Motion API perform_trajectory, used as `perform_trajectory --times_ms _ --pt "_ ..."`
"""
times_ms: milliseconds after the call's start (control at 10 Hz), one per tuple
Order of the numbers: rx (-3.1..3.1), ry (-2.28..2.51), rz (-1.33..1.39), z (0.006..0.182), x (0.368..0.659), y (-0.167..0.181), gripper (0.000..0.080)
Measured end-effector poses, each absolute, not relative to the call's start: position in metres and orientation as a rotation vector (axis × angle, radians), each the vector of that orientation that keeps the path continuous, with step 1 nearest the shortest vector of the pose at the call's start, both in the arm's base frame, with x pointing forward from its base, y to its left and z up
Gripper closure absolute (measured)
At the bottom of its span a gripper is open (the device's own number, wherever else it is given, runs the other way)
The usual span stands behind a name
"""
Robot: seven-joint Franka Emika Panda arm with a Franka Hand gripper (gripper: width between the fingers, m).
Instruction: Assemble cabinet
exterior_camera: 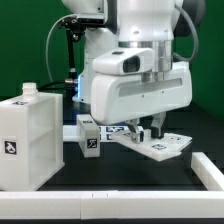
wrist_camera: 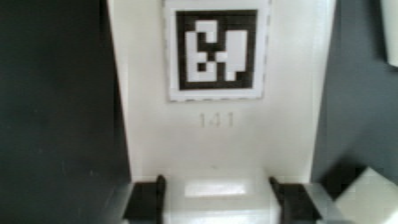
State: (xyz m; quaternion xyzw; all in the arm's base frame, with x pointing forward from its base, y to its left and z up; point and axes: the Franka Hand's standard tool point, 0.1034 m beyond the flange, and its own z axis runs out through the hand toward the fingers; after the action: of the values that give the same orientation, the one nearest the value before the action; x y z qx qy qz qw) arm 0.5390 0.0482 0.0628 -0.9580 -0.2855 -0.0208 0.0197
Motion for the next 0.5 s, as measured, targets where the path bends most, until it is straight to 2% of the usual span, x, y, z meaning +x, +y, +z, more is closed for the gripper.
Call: perform_trajectory --times_ms 300,400,500 --pt "-2.975 -0.87 -0.054 0.058 0.536 0.046 0.054" --pt "-3.009 -0.765 -0.077 0.059 0.525 0.046 0.0538" --pt "-3.034 -0.679 -0.087 0.063 0.501 0.048 0.0538"
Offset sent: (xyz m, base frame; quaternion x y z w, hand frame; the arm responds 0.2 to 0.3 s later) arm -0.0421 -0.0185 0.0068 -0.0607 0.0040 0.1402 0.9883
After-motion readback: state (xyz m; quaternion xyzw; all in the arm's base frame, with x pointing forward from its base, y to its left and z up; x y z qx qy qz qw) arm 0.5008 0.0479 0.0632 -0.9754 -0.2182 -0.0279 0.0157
